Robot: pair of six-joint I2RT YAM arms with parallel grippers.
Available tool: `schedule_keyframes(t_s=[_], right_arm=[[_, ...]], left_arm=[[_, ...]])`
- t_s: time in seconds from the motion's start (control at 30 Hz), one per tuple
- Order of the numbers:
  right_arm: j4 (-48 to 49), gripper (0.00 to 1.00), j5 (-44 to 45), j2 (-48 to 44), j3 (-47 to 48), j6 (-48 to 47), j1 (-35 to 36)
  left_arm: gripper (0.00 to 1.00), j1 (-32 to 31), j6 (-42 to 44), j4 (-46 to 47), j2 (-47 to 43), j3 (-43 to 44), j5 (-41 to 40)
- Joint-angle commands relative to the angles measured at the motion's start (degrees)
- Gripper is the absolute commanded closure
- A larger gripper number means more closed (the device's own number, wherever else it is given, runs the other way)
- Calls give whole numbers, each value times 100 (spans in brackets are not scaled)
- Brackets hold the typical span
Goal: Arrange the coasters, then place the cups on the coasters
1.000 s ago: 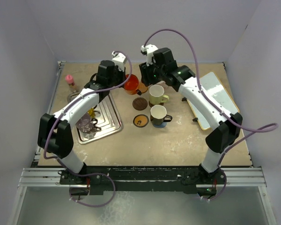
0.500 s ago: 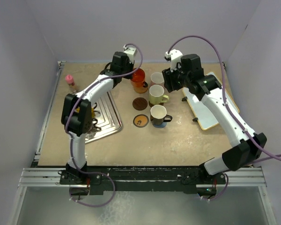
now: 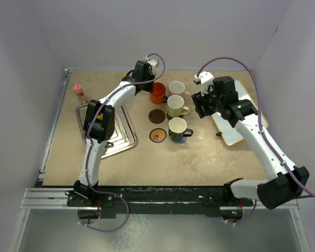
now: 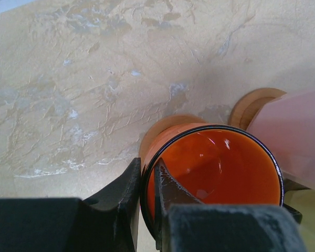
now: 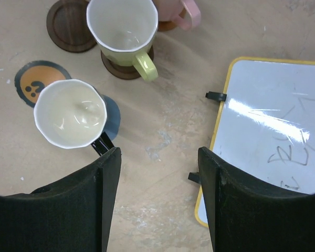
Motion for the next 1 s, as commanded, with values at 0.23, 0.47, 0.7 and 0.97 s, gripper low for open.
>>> schedule_keyframes(t_s=[0.23, 0.47, 0.7, 0.97], right_arm=[[27, 37, -119, -201, -176, -103, -143], [-5, 36, -172, -252, -238, -115, -162], [9, 35, -164, -329, -349, -120, -175], [9, 35, -164, -325, -336, -120, -180]], left_arm=[[97, 26, -114, 207, 51, 658, 140], [97, 26, -93, 157, 204, 796, 145], [97, 24, -91, 46, 288, 915, 135], [93, 26, -24, -37, 266, 872, 17]])
